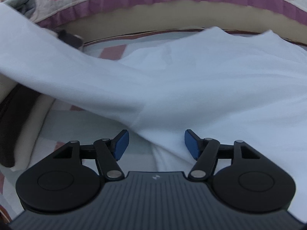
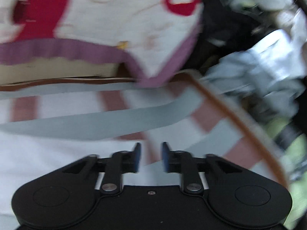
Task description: Fold clothes
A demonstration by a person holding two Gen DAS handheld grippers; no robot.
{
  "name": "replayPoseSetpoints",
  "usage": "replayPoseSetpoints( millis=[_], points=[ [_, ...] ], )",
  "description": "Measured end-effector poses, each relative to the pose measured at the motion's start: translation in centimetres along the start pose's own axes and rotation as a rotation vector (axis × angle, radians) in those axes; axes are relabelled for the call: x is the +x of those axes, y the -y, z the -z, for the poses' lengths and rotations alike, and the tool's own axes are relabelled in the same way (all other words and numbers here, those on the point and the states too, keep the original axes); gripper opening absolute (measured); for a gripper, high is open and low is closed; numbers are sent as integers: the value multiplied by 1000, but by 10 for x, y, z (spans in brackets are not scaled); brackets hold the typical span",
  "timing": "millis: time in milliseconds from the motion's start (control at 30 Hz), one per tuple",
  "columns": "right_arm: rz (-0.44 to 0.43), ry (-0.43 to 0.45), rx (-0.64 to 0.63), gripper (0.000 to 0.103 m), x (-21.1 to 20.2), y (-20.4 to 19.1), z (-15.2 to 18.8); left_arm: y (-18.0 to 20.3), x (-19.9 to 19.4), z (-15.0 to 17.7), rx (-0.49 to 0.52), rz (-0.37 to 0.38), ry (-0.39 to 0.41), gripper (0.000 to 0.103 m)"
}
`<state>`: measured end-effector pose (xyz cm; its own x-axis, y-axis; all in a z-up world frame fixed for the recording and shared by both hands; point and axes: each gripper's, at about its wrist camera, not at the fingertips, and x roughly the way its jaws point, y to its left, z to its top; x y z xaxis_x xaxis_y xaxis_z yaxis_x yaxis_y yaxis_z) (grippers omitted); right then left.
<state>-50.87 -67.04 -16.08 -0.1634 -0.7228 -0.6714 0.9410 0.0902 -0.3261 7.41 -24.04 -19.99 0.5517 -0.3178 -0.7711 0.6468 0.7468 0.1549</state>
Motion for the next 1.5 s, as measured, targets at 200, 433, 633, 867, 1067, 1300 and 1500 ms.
replayPoseSetpoints(
  millis=[200,433,633,867,1067,1300,1500],
  points=[
    [-392,-67,-4,47,-49,-73,20,-34,-9,-2,-137,13,13,64],
    [-740,-120,-125,50,-115,-164,35,-54,-20,-2,-175,124,81,66],
    [-796,-149,-236,52,-137,-203,33,-70,9,9,-280,155,36,67],
    [-870,-323,-99,60,-121,-198,38,-76,23,0,-307,184,101,63],
    [-837,-341,-63,61,-106,-202,63,-77,22,-16,-311,179,172,4],
    [-1142,-261,-125,7,-129,-197,72,-92,33,-3,-403,181,97,4],
    [-1164,-376,-29,6,-127,-160,76,-97,37,-2,-445,184,69,6]
  ],
)
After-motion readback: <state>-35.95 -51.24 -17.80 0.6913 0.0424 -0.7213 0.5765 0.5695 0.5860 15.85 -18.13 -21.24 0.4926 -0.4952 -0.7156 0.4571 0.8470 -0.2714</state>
